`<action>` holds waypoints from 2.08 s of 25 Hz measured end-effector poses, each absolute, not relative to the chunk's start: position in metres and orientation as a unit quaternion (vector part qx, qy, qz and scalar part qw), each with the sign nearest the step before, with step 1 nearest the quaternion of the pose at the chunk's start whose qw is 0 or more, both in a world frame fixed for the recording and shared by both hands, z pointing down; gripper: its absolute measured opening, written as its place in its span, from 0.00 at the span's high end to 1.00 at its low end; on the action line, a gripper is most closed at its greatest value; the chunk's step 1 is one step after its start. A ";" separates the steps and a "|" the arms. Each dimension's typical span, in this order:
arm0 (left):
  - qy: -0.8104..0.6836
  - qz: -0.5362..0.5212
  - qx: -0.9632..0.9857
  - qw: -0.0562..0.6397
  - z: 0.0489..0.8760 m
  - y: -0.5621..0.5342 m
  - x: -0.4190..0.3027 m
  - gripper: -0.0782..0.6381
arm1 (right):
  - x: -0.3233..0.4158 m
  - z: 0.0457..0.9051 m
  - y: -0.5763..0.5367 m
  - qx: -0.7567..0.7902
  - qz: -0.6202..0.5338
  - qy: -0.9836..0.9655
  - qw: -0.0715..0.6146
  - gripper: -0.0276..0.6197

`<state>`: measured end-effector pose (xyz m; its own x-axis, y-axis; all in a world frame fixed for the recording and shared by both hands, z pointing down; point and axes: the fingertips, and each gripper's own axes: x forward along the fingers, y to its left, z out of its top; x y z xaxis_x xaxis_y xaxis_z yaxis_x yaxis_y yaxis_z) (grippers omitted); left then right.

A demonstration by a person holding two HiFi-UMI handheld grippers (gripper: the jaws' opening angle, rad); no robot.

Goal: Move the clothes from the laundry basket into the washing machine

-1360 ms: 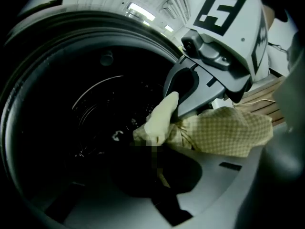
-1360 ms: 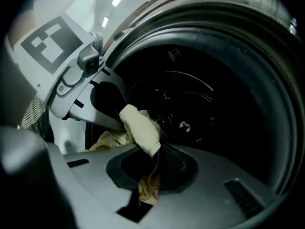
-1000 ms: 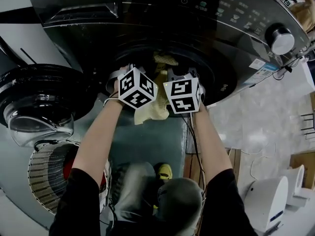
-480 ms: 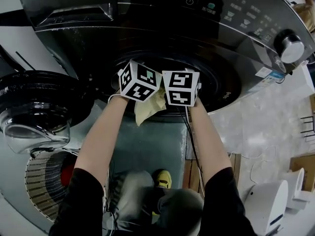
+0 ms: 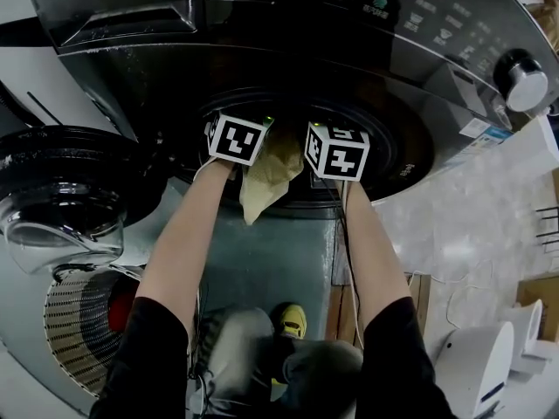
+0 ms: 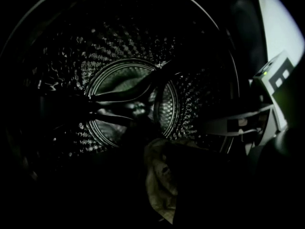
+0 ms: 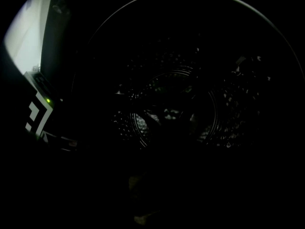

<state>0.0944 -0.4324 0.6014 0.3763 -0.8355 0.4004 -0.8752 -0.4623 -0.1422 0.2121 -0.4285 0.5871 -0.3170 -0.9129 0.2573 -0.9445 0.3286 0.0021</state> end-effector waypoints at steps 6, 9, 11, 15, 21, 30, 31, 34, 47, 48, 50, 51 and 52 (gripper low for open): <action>-0.514 0.194 0.834 0.051 0.598 -0.419 0.096 0.65 | 0.210 0.588 -0.417 0.571 0.088 -0.811 0.092 0.63; -0.515 0.176 0.837 0.056 0.599 -0.413 0.096 0.65 | 0.212 0.587 -0.406 0.573 0.082 -0.811 0.087 0.64; -0.514 0.171 0.838 0.059 0.598 -0.407 0.097 0.69 | 0.215 0.587 -0.399 0.574 0.075 -0.811 0.084 0.67; -0.515 0.158 0.841 0.047 0.592 -0.394 0.101 0.82 | 0.221 0.589 -0.383 0.582 0.064 -0.807 0.082 0.77; -0.513 0.143 0.845 0.044 0.597 -0.375 0.098 0.87 | 0.228 0.589 -0.365 0.590 0.066 -0.801 0.077 0.95; -0.522 0.113 0.845 0.044 0.594 -0.345 0.085 0.87 | 0.226 0.583 -0.336 0.585 0.074 -0.806 0.053 0.95; -0.523 0.111 0.844 0.042 0.593 -0.342 0.084 0.87 | 0.226 0.582 -0.331 0.584 0.073 -0.806 0.054 0.95; -0.526 0.100 0.843 0.042 0.588 -0.330 0.080 0.87 | 0.228 0.575 -0.319 0.582 0.067 -0.809 0.050 0.95; -0.531 0.087 0.842 0.032 0.577 -0.283 0.071 0.87 | 0.252 0.554 -0.264 0.578 0.042 -0.814 0.049 0.95; -0.531 0.089 0.842 0.031 0.576 -0.280 0.071 0.87 | 0.254 0.553 -0.262 0.577 0.040 -0.814 0.047 0.95; -0.530 0.090 0.843 0.027 0.575 -0.275 0.072 0.87 | 0.258 0.551 -0.259 0.573 0.040 -0.818 0.042 0.95; -0.528 0.091 0.844 0.025 0.574 -0.272 0.073 0.87 | 0.259 0.550 -0.257 0.570 0.041 -0.819 0.041 0.95; -0.524 0.093 0.846 0.024 0.572 -0.269 0.075 0.87 | 0.260 0.548 -0.256 0.568 0.041 -0.821 0.042 0.95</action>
<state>0.0745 -0.2695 0.5716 0.4332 -0.8827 0.1822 -0.8916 -0.4492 -0.0566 0.2595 -0.2561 0.5485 -0.3501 -0.9295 0.1158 -0.9364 0.3504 -0.0186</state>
